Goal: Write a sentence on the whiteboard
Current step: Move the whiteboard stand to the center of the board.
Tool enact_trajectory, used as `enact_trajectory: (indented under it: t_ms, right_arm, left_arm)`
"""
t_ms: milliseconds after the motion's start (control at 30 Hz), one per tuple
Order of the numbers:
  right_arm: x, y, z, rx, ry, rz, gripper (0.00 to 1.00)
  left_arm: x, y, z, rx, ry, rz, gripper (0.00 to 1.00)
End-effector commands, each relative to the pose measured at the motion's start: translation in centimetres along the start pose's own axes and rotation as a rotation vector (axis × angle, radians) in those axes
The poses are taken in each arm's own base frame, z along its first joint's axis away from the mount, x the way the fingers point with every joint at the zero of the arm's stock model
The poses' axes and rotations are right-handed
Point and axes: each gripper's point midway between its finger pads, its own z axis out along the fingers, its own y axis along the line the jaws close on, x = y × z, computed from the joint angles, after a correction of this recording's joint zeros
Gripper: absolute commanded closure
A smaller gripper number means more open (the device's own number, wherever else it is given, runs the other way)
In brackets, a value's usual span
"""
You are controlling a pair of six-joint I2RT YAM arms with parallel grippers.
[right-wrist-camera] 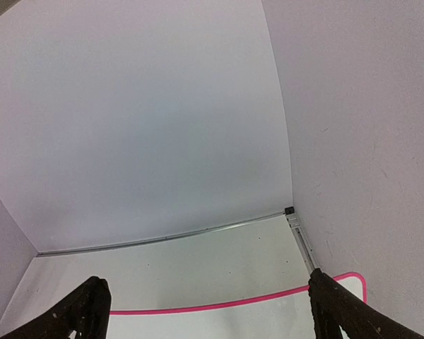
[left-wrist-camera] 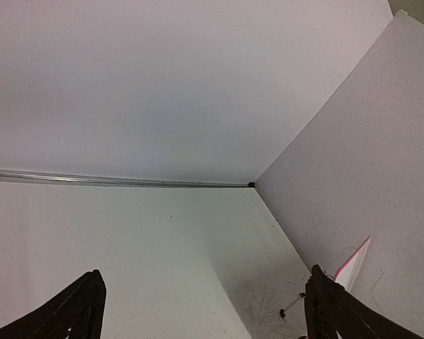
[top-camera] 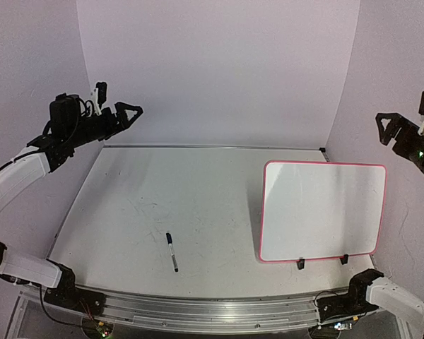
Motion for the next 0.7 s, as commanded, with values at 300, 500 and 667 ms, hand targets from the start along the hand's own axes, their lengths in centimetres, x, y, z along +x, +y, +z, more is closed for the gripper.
enact_trajectory:
  t_ms: [300,500,667]
  right_arm:
    - [11.6,5.0,2.4,-0.3,0.423,0.032,0.02]
    - [17.5,5.2,0.9,-0.347,0.634,0.063,0.02]
    - [22.6,5.1,-0.7,-0.35,0.808,0.1,0.02]
  left_arm:
    - [7.0,-2.2,5.1,0.04,0.171,0.059,0.01]
    - [10.0,-2.4,7.3,0.045,0.242,0.068,0.01]
    - [12.8,-3.1,9.0,0.058,0.304,0.075,0.01]
